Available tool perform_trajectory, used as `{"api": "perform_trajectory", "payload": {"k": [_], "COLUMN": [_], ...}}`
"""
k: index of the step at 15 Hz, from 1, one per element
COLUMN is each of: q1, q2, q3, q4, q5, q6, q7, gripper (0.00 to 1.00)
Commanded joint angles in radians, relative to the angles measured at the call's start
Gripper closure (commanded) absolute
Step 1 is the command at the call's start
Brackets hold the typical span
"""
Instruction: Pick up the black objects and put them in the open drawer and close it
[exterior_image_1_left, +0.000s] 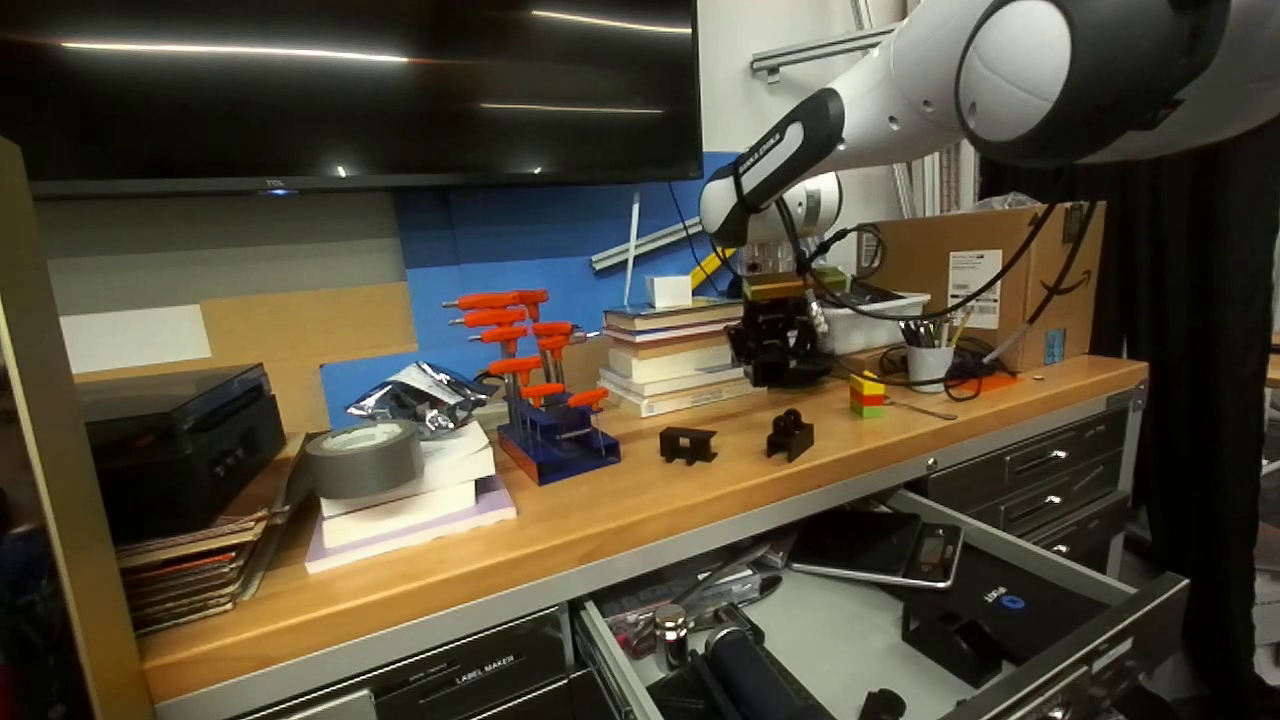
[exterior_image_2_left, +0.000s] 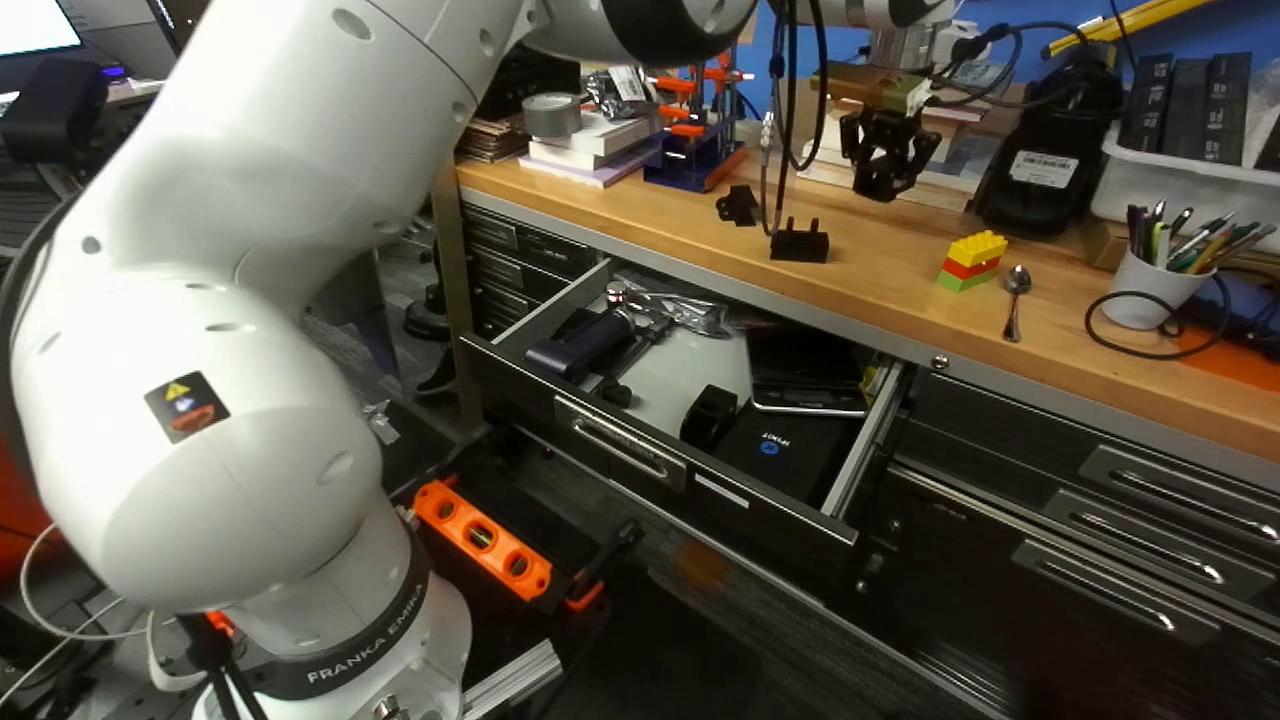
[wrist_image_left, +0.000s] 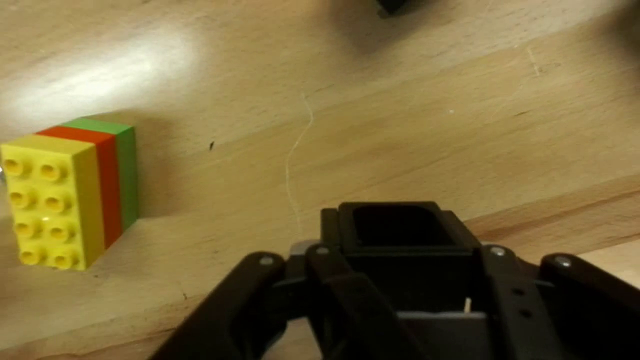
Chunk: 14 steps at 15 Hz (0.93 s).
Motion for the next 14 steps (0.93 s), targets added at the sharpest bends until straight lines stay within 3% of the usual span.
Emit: {"api": "perform_trajectory", "payload": {"k": [1, 14], "q1": [-0.004, -0.007], "q2": [-0.215, -0.696], "q3": [0.005, 0.067], "q4": [-0.234, -0.883], "q5": [-0.016, 0.095], "q6": [-0.02, -0.027], "q7": [-0.059, -0.254], "gripper": [0.75, 0.75]}}
